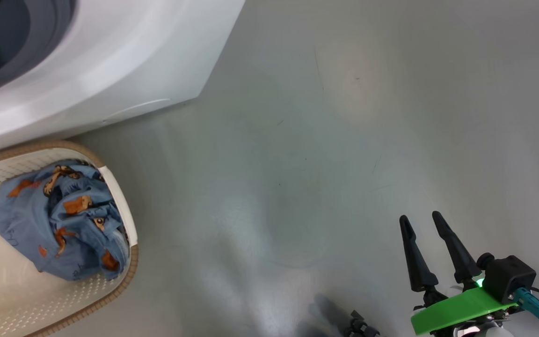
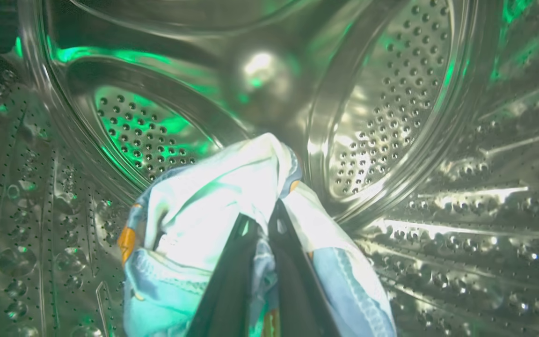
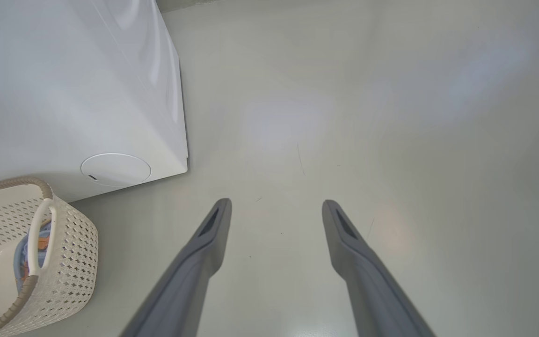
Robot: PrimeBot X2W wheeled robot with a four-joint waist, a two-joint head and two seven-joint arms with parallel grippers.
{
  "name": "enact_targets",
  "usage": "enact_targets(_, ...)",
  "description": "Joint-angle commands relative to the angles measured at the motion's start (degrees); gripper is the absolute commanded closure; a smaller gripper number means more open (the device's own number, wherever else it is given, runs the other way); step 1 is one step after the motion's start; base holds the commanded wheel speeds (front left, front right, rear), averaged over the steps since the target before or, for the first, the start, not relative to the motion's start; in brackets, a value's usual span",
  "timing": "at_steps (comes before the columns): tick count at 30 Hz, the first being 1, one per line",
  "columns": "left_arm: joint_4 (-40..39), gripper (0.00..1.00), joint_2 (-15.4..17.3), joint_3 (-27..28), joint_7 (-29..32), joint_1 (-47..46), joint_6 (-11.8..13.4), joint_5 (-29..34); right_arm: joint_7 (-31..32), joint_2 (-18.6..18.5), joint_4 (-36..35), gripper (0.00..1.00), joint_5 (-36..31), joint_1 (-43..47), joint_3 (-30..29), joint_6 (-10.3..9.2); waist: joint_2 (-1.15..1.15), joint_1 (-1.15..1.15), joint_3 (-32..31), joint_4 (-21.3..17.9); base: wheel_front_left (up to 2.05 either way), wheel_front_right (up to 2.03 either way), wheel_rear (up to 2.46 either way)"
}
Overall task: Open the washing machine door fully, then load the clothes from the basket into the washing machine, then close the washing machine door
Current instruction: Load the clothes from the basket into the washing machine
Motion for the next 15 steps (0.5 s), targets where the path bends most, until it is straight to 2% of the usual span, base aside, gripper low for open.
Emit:
enact_targets(1, -1.0, 1.00, 2.2, 0.2, -0.3, -0.7, -0.2, 0.7, -0.3, -0.9, -0.9, 0.00, 0.1, 0.3, 1.5, 0.08, 0.00, 0.00, -0.2, 0.1, 0.00, 0.00, 0.00)
enact_targets(2, 0.8, 1.00, 2.0, -0.9, -0.3, -0.9, -0.8, 1.4, -0.3, -0.9, -0.7, 0.00, 0.2, 0.3, 1.7, 0.08, 0.00, 0.00, -0.7, 0.2, 0.00, 0.00, 0.00)
enact_targets(3, 2.3, 0.90, 1.9, -1.3, -0.3, -1.2, -0.9, 1.7, -0.3, -0.9, -0.6, 0.00, 0.2, 0.4, 1.8, 0.08, 0.00, 0.00, -1.0, 0.2, 0.00, 0.00, 0.00)
enact_targets(4, 4.5, 0.67, 1.8, -1.8, -0.3, -1.4, -1.0, 1.9, -0.3, -0.9, -0.6, 0.00, 0.3, 0.5, 1.9, 0.08, 0.00, 0.00, -1.3, 0.3, 0.00, 0.00, 0.00)
enact_targets(5, 6.7, 0.38, 1.6, -2.3, -0.3, -1.9, -1.1, 2.2, -0.3, -0.9, -0.5, 0.00, 0.3, 0.6, 1.9, 0.08, 0.00, 0.00, -1.7, 0.4, 0.00, 0.00, 0.00)
enact_targets(6, 8.7, 0.00, 1.5, -2.7, -0.3, -2.7, -1.1, 2.4, -0.3, -0.9, -0.5, 0.00, 0.3, 0.8, 1.9, 0.08, 0.00, 0.00, -2.0, 0.5, 0.00, 0.00, 0.00)
enact_targets(15, 23.2, 0.00, -0.8, -4.3, 4.5, -7.2, 0.1, 2.3, -0.3, -0.9, -0.3, 0.00, -0.2, 1.6, 0.8, 0.08, 0.00, 0.00, -5.2, 1.5, 0.00, 0.00, 0.00)
